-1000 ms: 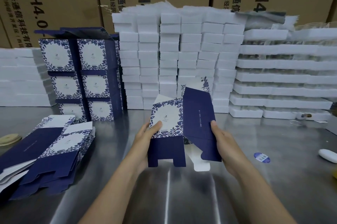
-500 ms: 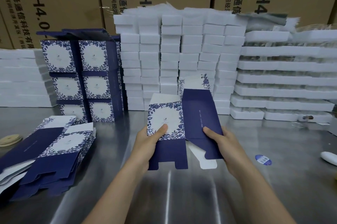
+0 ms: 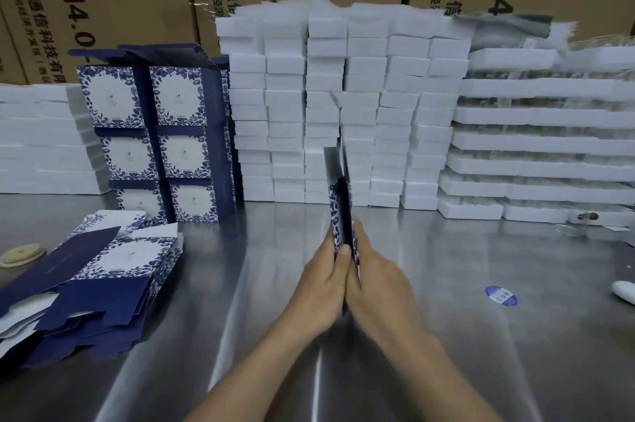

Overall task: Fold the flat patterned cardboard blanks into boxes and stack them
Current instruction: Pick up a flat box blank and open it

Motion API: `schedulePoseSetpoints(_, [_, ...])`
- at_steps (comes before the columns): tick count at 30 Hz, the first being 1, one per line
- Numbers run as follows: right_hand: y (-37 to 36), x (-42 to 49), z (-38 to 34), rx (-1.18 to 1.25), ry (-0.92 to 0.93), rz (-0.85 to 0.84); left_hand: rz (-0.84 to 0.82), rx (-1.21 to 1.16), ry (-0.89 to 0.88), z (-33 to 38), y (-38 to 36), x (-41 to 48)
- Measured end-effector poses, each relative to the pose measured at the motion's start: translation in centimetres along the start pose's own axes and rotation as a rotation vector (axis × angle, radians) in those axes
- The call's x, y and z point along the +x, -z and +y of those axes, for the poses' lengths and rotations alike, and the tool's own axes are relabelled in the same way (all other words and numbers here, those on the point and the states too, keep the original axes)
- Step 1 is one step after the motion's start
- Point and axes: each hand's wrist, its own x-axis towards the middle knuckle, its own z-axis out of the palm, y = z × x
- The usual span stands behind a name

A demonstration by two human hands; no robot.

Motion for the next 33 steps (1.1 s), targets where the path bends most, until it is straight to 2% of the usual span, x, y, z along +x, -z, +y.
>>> schedulePoseSetpoints(3, [-0.1, 0.1, 0.3, -0.038, 0.002, 0.033, -0.027, -0.081, -0.012, -0.4, -0.2, 0.2])
schedulePoseSetpoints(6, [0.9, 1.1, 1.2, 0.111, -0.007, 0.089, 0.006, -0.135, 0.016, 0.0, 0.5, 0.6])
schedulePoseSetpoints(8, [1.5, 1.6, 2.0, 0.374, -0.074, 0.143, 0.129, -0.115, 0.038, 0.9, 1.5, 0.8])
schedulePoseSetpoints(11, [4.0, 2.6, 3.3, 0.889, -0.366, 0.134, 0.303, -0.284, 0.233, 0.9, 4.0, 1.8])
schedulePoseSetpoints(12, [5.0, 2.7, 3.6, 1.037, -0.436, 0.101, 0.319, -0.349, 0.315, 0.8, 5.0, 2.0])
schedulePoseSetpoints(14, [6.0, 2.7, 4.3, 1.336, -0.514, -0.024, 0.247, -0.519, 0.453, 0.8, 6.6, 2.0])
schedulePoseSetpoints(17, [5.3, 2.3, 4.0, 1.703, -0.563, -0.301, 0.027, -0.807, 0.530, 1.0, 6.5, 1.7])
schedulePoseSetpoints(19, [4.0, 1.8, 2.7, 1.819, -0.544, -0.475, -0.119, -0.916, 0.541, 1.2, 5.1, 1.3])
schedulePoseSetpoints(22, [2.5, 1.5, 1.3, 1.830, -0.555, -0.554, -0.164, -0.906, 0.592, 1.1, 3.5, 0.7])
schedulePoseSetpoints(25, [3.1, 2.1, 2.1, 1.718, -0.579, -0.450, -0.112, -0.861, 0.576, 0.4, 4.3, 1.4])
schedulePoseSetpoints(27, [3.9, 2.6, 3.4, 1.525, -0.643, -0.276, 0.036, -0.679, 0.574, 0.1, 5.5, 1.9])
schedulePoseSetpoints(29, [4.5, 2.6, 4.9, 1.258, -0.676, -0.129, 0.131, -0.347, 0.526, -0.4, 6.5, 1.9])
schedulePoseSetpoints(31, [4.7, 2.4, 6.1, 1.047, -0.675, -0.059, 0.160, -0.102, 0.438, -1.6, 7.1, 1.9])
schedulePoseSetpoints(33, [4.6, 2.2, 6.7, 0.927, -0.664, -0.039, 0.172, -0.054, 0.433, -2.5, 7.1, 1.9])
